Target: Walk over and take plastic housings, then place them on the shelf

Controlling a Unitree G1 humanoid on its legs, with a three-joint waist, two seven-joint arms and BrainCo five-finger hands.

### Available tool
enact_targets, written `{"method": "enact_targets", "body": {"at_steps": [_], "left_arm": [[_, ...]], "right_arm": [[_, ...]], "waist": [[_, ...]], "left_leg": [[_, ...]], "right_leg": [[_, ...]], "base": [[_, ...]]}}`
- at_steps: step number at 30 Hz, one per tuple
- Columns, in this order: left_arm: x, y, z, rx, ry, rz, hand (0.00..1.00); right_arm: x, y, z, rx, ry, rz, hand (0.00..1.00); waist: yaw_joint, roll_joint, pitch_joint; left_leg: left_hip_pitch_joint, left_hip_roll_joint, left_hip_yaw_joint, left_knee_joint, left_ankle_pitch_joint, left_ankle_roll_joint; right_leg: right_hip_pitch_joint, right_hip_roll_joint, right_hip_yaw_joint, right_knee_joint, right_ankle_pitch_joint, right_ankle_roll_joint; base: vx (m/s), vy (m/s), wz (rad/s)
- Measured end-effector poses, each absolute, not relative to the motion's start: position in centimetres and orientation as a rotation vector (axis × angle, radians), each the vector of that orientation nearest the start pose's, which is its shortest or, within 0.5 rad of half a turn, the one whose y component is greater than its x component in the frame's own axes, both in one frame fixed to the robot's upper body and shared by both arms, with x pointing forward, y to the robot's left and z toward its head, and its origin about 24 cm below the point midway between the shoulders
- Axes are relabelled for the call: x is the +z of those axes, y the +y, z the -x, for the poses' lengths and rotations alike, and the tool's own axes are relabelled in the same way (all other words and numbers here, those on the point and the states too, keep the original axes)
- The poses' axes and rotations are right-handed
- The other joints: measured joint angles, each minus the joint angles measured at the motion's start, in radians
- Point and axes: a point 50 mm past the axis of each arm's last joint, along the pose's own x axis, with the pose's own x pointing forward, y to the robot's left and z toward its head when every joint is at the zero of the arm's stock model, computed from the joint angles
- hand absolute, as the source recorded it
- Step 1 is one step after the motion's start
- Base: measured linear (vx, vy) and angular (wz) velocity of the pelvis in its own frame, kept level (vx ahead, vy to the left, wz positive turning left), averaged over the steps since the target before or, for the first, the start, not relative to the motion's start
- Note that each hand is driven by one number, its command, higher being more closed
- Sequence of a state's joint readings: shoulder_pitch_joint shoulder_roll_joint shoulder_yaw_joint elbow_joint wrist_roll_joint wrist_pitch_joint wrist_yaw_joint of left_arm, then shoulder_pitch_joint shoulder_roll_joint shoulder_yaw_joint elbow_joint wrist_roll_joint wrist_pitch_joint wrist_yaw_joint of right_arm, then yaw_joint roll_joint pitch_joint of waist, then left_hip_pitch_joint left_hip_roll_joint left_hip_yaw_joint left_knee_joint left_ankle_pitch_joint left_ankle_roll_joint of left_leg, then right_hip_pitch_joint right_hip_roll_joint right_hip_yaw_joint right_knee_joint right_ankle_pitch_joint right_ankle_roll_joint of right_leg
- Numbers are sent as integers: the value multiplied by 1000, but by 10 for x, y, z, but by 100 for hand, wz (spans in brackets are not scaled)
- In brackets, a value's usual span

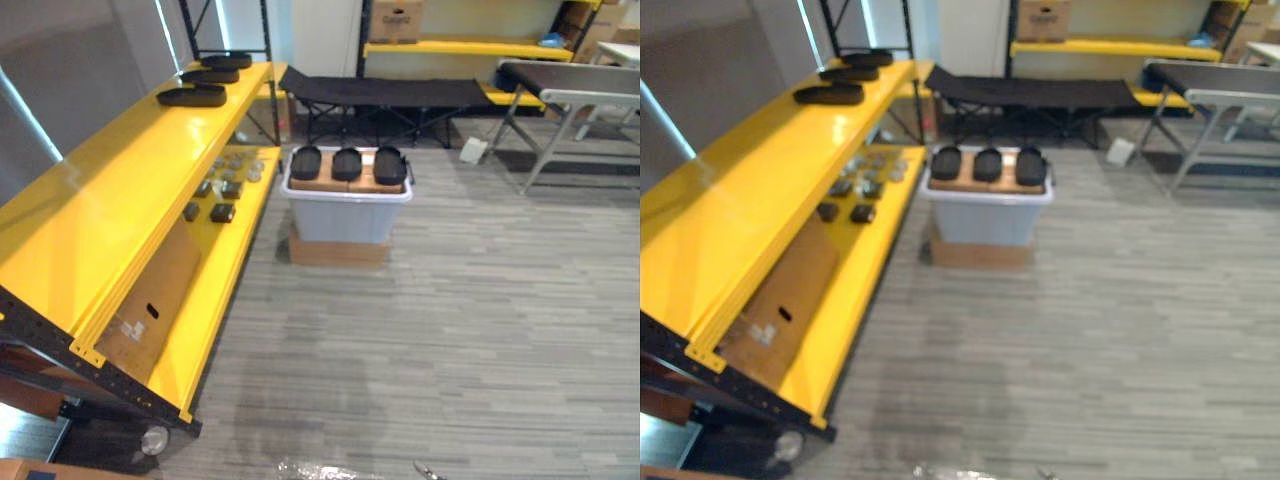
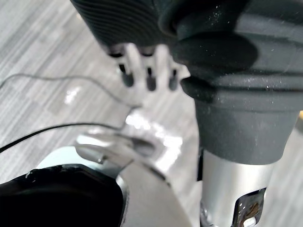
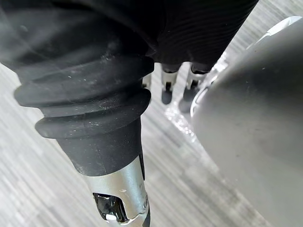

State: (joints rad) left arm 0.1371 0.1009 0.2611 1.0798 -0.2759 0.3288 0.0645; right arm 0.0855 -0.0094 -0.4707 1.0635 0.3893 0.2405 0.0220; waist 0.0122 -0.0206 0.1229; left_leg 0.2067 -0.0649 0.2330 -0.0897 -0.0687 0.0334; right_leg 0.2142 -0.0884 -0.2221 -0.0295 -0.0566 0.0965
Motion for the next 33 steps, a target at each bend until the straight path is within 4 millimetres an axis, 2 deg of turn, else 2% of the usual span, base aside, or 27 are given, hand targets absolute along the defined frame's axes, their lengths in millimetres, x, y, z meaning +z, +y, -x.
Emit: {"method": "enact_targets", "body": {"at_steps": [19,21,23,25,26,29,31,33], "left_arm": [[-171,211,-43,476,1449,302,0],[-171,211,-45,454,1452,269,0],[-171,210,-46,436,1454,252,0],[-171,209,-50,424,1452,244,0],[-170,210,-52,412,1448,228,0],[-169,216,-53,413,1446,199,0],[-169,216,-53,415,1445,198,0],[-169,217,-52,448,1439,233,0]], "right_arm": [[-172,-189,-63,-593,1224,-665,0],[-171,-190,-64,-592,1217,-663,0],[-170,-192,-67,-595,1194,-657,0],[-168,-196,-73,-598,1165,-648,0],[-167,-197,-72,-603,1150,-654,0],[-168,-194,-63,-634,1157,-695,0],[-169,-195,-57,-648,1157,-711,0],[-171,-194,-39,-672,1196,-710,0]], "waist": [[2,-4,14],[2,-6,17],[1,-7,21],[-1,4,35],[-4,11,51],[-2,-9,54],[-4,-8,54],[-3,-10,55]], "left_leg": [[0,3,50,-1,-2,0],[-1,2,51,-1,-12,2],[3,-1,47,-1,-23,11],[17,15,44,0,-26,19],[45,32,40,0,-29,21],[77,59,36,0,-60,8],[88,83,40,2,-77,-15],[114,105,42,20,-108,-55]], "right_leg": [[-6,0,13,2,2,-3],[-25,-6,13,49,-21,-10],[-103,-29,9,224,-80,3],[-195,-40,-2,411,-98,10],[-239,-52,-28,498,-140,-24],[-306,-71,-50,494,-140,-27],[-359,-71,-55,458,-122,-11],[-392,-69,-56,395,-74,-16]], "base": [[-33,-4,-3],[-44,8,0],[-1,21,-3],[25,45,-2],[69,48,6],[95,27,4],[206,-15,0],[313,-58,6]]}}
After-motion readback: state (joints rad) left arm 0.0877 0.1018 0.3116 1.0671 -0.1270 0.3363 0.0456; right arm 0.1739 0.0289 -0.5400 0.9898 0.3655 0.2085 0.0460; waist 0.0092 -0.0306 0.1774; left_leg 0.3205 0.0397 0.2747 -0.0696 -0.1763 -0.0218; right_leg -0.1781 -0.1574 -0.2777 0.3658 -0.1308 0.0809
